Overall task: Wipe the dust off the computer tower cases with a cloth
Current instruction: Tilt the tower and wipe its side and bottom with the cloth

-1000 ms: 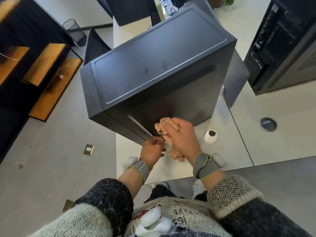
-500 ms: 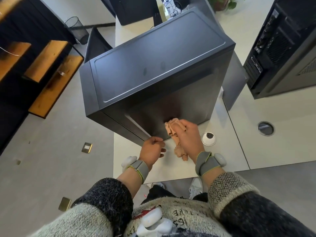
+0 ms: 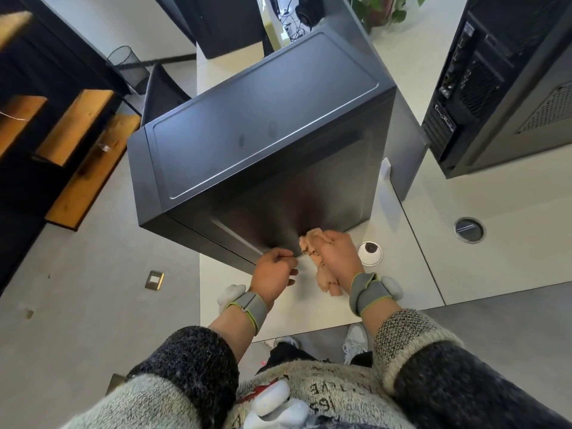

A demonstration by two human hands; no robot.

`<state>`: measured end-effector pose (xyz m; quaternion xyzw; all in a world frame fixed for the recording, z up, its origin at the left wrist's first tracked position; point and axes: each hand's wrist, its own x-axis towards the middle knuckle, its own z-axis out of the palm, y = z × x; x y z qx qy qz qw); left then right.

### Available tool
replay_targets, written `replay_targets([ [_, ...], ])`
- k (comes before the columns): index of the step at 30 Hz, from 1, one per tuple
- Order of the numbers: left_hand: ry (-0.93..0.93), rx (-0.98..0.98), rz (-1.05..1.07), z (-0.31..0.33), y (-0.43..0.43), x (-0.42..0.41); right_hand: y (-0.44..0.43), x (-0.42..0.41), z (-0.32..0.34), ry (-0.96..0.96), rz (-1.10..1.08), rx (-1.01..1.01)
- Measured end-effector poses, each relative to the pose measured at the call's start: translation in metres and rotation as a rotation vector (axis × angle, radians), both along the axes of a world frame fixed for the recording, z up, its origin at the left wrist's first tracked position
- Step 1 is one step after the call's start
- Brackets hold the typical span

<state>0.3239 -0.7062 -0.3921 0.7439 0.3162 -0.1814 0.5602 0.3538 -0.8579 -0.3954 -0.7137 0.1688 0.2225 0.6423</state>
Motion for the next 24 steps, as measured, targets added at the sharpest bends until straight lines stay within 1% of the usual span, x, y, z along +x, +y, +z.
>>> replay_targets([
  [1,0.001,0.0,-0.001,0.0,0.0,0.001,-0.001,0.001,0.005,-0.017,-0.02,0.013],
  [5,0.016,-0.007,0.003,-0.002,-0.001,-0.001,-0.01,0.007,0.035,-0.337,-0.085,0.071],
  [6,0.018,-0.007,0.008,-0.004,-0.002,-0.002,-0.011,0.007,0.035,-0.37,-0.091,0.068],
  [8,0.023,-0.017,0.011,-0.005,-0.003,-0.003,-0.011,0.009,0.019,-0.323,-0.106,0.04],
  [10,0.017,-0.021,0.013,-0.005,-0.004,-0.001,-0.012,0.011,0.002,-0.202,-0.094,-0.037],
  [12,0.015,-0.022,0.006,-0.005,-0.007,0.002,-0.015,0.012,-0.002,-0.107,-0.061,-0.077],
  [14,0.018,-0.028,0.002,-0.004,-0.011,0.003,-0.02,0.013,0.01,-0.136,-0.068,-0.035],
  [17,0.027,-0.033,-0.014,-0.005,-0.016,0.003,-0.026,0.015,0.035,-0.351,-0.093,-0.007],
  [18,0.026,-0.031,-0.013,-0.004,-0.017,0.004,-0.027,0.016,0.036,-0.383,-0.1,-0.01],
  [20,0.032,-0.033,-0.006,-0.004,-0.018,0.005,-0.028,0.017,0.028,-0.337,-0.115,-0.012],
  [22,0.033,-0.033,-0.002,-0.003,-0.02,0.006,-0.028,0.017,0.012,-0.217,-0.092,-0.065],
  [24,0.036,-0.032,-0.018,-0.002,-0.022,0.007,-0.027,0.017,0.01,-0.139,-0.061,-0.1],
])
